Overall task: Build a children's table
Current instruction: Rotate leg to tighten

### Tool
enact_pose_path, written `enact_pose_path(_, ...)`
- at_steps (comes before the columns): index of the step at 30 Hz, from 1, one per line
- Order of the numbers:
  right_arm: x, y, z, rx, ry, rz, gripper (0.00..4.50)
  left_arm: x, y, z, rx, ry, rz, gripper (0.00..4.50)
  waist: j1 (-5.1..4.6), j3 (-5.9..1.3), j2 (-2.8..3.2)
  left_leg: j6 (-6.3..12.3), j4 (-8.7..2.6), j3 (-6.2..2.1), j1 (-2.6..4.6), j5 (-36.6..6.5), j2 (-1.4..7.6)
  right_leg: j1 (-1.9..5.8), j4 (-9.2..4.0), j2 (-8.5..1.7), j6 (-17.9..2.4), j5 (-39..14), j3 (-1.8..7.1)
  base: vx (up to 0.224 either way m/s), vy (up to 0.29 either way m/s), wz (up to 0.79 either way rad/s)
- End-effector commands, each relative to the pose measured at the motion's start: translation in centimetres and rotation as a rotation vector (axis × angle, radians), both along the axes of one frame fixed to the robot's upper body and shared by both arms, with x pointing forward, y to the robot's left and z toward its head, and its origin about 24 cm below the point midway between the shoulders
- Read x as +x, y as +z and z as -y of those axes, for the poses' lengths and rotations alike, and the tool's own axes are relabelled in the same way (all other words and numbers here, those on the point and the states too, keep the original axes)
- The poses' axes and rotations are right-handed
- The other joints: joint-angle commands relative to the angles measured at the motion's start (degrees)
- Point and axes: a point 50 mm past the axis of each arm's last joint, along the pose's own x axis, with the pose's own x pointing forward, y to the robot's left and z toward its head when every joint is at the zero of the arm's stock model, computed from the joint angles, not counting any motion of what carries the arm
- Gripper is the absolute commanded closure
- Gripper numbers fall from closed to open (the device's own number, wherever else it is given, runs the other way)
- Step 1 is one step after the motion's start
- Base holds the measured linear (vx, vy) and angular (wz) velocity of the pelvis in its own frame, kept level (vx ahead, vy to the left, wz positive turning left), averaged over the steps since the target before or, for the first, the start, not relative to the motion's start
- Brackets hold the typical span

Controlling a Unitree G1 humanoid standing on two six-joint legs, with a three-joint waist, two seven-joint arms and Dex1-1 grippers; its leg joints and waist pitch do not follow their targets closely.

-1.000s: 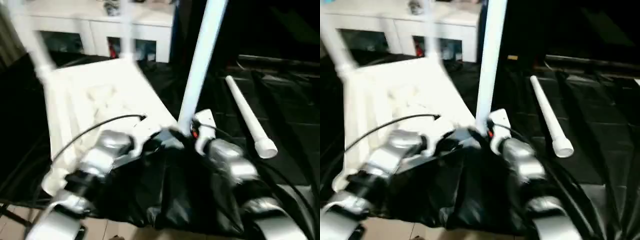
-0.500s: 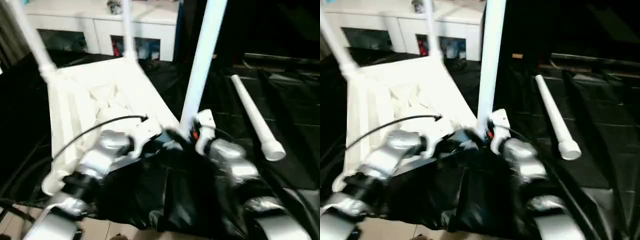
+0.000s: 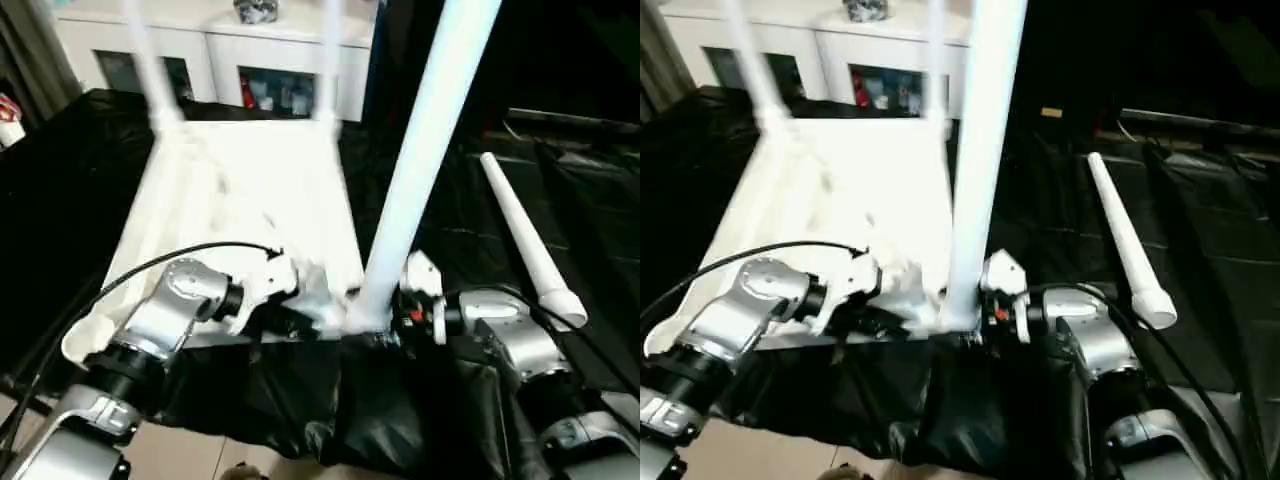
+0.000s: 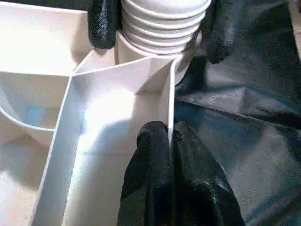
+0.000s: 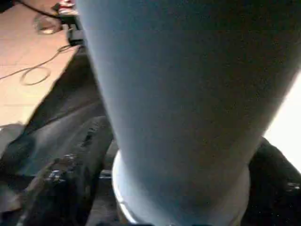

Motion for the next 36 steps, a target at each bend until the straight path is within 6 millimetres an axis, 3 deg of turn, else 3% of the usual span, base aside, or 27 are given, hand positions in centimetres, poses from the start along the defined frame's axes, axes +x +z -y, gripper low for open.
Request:
enact_pose_path(1, -0.8, -0.5, -0.5, -0.015, 0.069, -0.025, 1.09, 0.2, 1.3, 1.2, -0.050, -0.066, 0.041, 4.50, -0.19, -3.50, -0.19, 2.96, -3.71, 0.16, 0.38, -11.6, 1.50, 2.72, -4.12, -3.65, -12.1, -12.8, 2.61, 0.000, 0.000, 0.00)
enact_pose_path(7, -1.1, -0.7, -0.7, -0.009, 0.080, -0.052, 1.62, 0.3, 1.2, 1.0, -0.056, -0.063, 0.033, 4.50, -0.15, -3.66, 0.16, 2.81, -3.62, 0.07, 0.14, -10.3, 1.40, 2.96, -3.73, -3.51, -12.7, -9.6, 2.50, 0.000, 0.000, 0.00)
enact_pose_path(12, -1.1, -1.1, -0.8, -0.001, 0.038, -0.056, 1.71, 0.6, 1.1, 1.2, -0.070, -0.026, 0.046, 4.50, -0.15, -3.67, 0.09, 2.70, -3.58, 0.10, 0.16, -10.7, 1.39, 3.02, -3.80, -3.52, -12.7, -9.6, 2.49, 0.000, 0.000, 0.00)
enact_pose_path(14, -0.2, -1.8, -1.3, 0.012, -0.143, -0.054, 1.71, 1.8, 0.9, 1.7, -0.060, 0.125, 0.109, 4.50, -0.23, -3.50, 0.02, 2.31, -3.72, 0.08, 0.24, -11.6, 1.39, 2.83, -4.04, -3.56, -12.5, -11.0, 2.51, 0.000, 0.000, 0.00)
enact_pose_path(17, 1.3, -2.7, -1.8, 0.009, -0.384, -0.042, 1.72, 2.8, 0.9, 2.4, -0.070, 0.255, 0.140, 4.50, -0.71, -3.07, -0.16, 0.15, -4.09, -0.15, 0.48, -14.8, 1.01, 2.74, -5.15, -4.01, -9.7, -21.5, 2.44, 0.000, 0.000, 0.00)
enact_pose_path(18, 1.3, -2.7, -1.8, 0.009, -0.384, -0.042, 1.72, 2.8, 0.9, 2.4, -0.070, 0.255, 0.140, 4.50, -1.06, -3.02, -0.29, -0.34, -4.24, -0.33, 0.33, -15.4, 0.93, 2.83, -5.40, -4.00, -8.2, -24.8, 2.32, 0.000, 0.000, 0.00)
enact_pose_path(21, 2.1, -3.2, -2.6, 0.003, -0.534, -0.059, 1.72, 3.3, 0.7, 3.3, -0.068, 0.336, 0.160, 4.50, -1.87, -3.01, -0.39, 0.15, -4.27, -0.41, 0.30, -15.6, 1.01, 2.54, -5.71, -4.05, -6.9, -26.5, 2.38, 0.000, 0.000, 0.00)
enact_pose_path(27, 2.8, -4.1, -4.6, -0.001, -0.768, -0.108, 1.73, 3.5, 0.5, 5.7, -0.088, 0.462, 0.179, 4.50, -2.54, -3.25, -0.39, 0.68, -4.20, -0.34, 0.09, -13.6, 0.89, 2.66, -5.40, -3.79, -8.1, -22.0, 2.39, 0.000, 0.000, 0.00)
enact_pose_path(30, 2.4, -4.3, -5.6, 0.001, -0.766, -0.086, 1.03, 3.0, 0.3, 7.0, -0.104, 0.441, 0.181, 4.50, -2.56, -3.36, -0.34, 1.35, -4.09, -0.23, -0.05, -12.4, 0.87, 2.78, -5.01, -3.66, -9.0, -18.1, 2.47, 0.000, 0.000, 0.00)
enact_pose_path(31, 2.4, -4.3, -5.6, 0.001, -0.766, -0.086, 1.03, 3.0, 0.3, 7.0, -0.104, 0.441, 0.181, 4.50, -2.62, -3.43, 0.07, 1.44, -4.01, -0.14, -0.02, -12.4, 0.88, 2.70, -5.05, -3.65, -9.3, -17.2, 2.52, 0.000, 0.000, 0.00)
enact_pose_path(33, 2.5, -4.1, -5.5, 0.027, -0.757, -0.074, 0.82, 2.6, 0.1, 7.4, -0.113, 0.390, 0.182, 4.50, -2.60, -3.45, 0.26, 1.65, -3.99, -0.15, -0.06, -12.5, 0.84, 2.79, -4.94, -3.65, -9.6, -16.3, 2.52, 0.000, 0.000, 0.00)
enact_pose_path(36, 2.7, -3.8, -5.1, 0.033, -0.750, -0.058, 0.61, 2.4, 0.1, 7.3, -0.113, 0.363, 0.179, 4.50, -2.70, -3.39, 0.22, 1.80, -4.10, -0.15, -0.02, -13.3, 0.89, 2.79, -5.05, -3.61, -9.7, -16.9, 2.48, 0.000, 0.000, 0.00)
